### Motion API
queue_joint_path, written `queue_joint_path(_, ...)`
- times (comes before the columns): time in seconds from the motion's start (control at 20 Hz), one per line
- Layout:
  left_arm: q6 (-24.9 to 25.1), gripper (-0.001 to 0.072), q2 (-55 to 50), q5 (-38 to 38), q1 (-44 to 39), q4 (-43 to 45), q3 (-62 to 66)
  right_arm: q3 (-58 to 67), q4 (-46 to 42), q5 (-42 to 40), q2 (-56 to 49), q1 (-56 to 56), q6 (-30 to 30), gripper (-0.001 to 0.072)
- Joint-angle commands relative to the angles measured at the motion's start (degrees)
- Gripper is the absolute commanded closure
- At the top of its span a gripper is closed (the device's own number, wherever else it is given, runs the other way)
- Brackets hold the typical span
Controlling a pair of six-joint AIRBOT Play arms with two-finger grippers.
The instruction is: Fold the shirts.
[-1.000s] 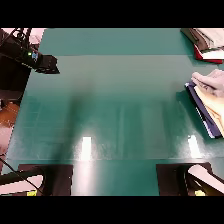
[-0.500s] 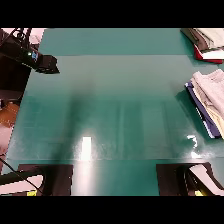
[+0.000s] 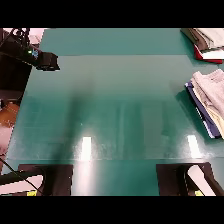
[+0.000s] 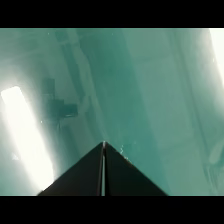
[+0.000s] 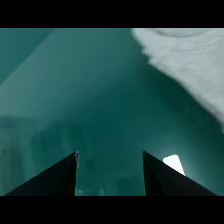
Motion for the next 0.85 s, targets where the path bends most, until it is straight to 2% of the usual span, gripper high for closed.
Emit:
queue_joint_path(0.0, -0.07, 0.0685, 0.04, 1.03, 0.02, 0.02, -0.02, -0.07, 2.99, -4.48, 0.13, 20.44, 0.15, 0.0267)
queue_joint_path(0.2, -0.07, 0.0685, 0.04, 1.97, 0.04, 0.02, -0.02, -0.07, 2.43, -15.45, 0.11, 39.28, 0.13, 0.0306)
queue_joint_path(0.3, -0.07, 0.0685, 0.04, 1.97, 0.04, 0.02, -0.02, 0.04, 2.45, -19.17, 0.13, 45.94, 0.13, 0.0696)
queue_joint_path(0.5, -0.07, 0.0685, 0.04, 1.97, 0.04, 0.0, -0.02, 0.04, 2.4, -20.2, 0.09, 52.22, 0.13, 0.0696)
queue_joint_path(0.8, -0.07, 0.0685, 0.04, 1.97, 0.04, 0.02, -0.02, 0.04, 2.4, -19.87, 0.09, 52.59, 0.13, 0.0696)
